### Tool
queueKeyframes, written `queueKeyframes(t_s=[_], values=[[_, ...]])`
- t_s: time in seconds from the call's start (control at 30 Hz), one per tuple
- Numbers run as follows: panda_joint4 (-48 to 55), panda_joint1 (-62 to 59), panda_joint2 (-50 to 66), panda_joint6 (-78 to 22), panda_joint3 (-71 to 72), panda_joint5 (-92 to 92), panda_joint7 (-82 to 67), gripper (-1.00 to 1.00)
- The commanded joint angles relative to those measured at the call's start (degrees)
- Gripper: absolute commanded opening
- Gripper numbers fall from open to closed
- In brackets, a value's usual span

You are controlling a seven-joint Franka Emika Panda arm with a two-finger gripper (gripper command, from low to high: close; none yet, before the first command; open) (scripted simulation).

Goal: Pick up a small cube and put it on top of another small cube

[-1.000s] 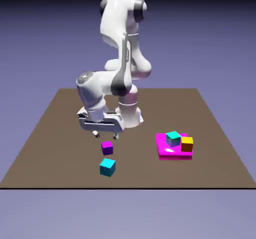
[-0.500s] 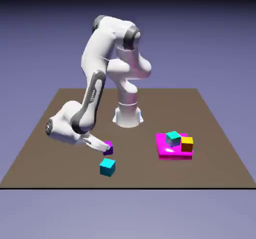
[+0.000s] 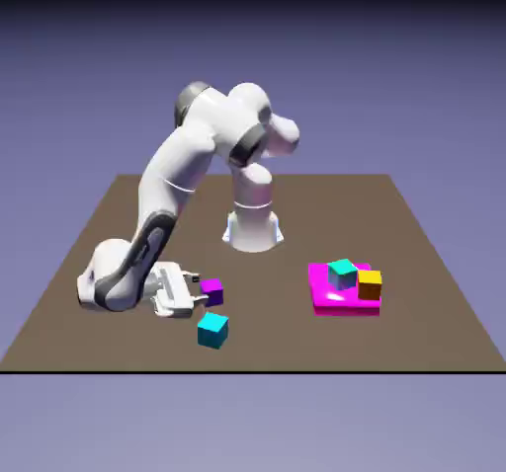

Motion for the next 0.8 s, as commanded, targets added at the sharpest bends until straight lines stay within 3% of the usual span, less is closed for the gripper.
queueKeyframes(t_s=[0.0,0.2,0.53,0.77], values=[[0.0,0.0,0.0,0.0,0.0,0.0,0.0,-1.00],[6.4,-3.8,-0.2,-5.3,-2.3,-3.6,1.7,-1.00],[15.8,10.1,-6.4,14.3,-6.5,-0.6,-23.2,-1.00],[29.5,21.1,-8.1,16.7,4.0,-17.7,-29.3,-1.00]])
